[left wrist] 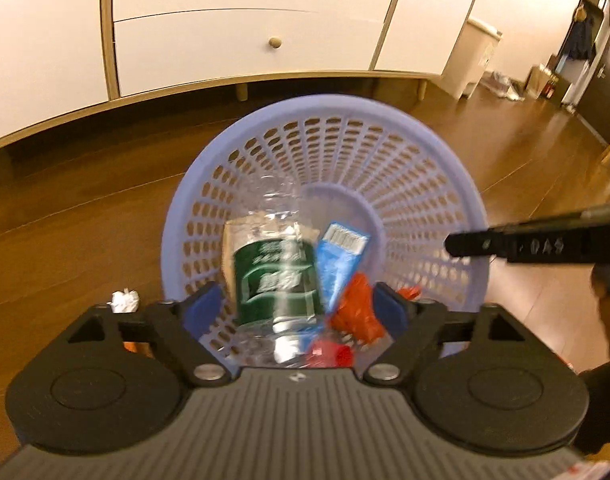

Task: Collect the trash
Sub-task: 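Carry the water bottle to the wastebasket and release it with the left gripper, then move the left gripper to the white plastic spoon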

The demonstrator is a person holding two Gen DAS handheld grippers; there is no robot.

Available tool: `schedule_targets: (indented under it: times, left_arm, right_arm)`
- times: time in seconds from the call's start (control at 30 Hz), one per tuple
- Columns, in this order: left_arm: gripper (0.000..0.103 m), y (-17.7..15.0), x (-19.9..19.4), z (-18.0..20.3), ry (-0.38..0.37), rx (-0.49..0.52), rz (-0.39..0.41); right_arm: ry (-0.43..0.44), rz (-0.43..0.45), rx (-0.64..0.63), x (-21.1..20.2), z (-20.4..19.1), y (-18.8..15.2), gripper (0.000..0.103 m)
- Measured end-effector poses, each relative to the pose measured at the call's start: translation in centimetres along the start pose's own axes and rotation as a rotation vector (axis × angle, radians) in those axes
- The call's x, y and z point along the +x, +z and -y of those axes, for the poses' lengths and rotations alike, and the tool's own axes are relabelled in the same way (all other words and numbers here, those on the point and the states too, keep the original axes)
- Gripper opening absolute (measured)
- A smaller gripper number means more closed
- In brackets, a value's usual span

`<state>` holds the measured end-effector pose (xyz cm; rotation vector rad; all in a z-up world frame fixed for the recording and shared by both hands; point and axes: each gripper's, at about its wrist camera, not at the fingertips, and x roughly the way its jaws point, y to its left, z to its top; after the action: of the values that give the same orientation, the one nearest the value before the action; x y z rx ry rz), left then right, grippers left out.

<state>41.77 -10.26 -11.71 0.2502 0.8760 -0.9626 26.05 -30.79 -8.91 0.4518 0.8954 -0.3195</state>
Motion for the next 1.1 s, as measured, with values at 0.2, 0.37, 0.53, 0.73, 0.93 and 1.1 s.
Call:
schedule_targets:
  times: [0.2, 0.37, 0.53, 0.73, 0.93, 1.1]
  left_arm:
    - [0.083, -0.1, -1.3, -1.3, 0.014, -0.04, 0.042]
    - [0.083, -1.4, -3.6, -3.9, 0.054, -0.067, 0.068]
    - [0.083, -3.2, -6.2, -7.0, 0.147, -0.111, 0.09]
    - [0.083, -6.1, -7.4, -12.2, 0.288, -0.216, 0.034]
    - [0.083, -8.9, -7.6, -15.0, 0.377, -0.263, -0.035]
    - [0.082, -10.8, -7.3, -16.0, 0.407, -0.288, -0.08]
  right_arm:
    - [-0.004, -0.006, 0.051, -0.1, 0.5, 0.2, 0.009]
    - [0.003, -0.013, 0.142, -0.1, 1.8, 0.4, 0.009]
    - [0.014, -0.033, 0.41, -0.1, 5.4, 0.4, 0.009]
    - [0.03, -0.064, 0.579, 0.1, 8.6, 0.2, 0.009]
    - [0.024, -0.063, 0.591, 0.1, 9.1, 0.1, 0.009]
    - [-0.004, -0.068, 0.738, 0.5, 11.7, -0.1, 0.009]
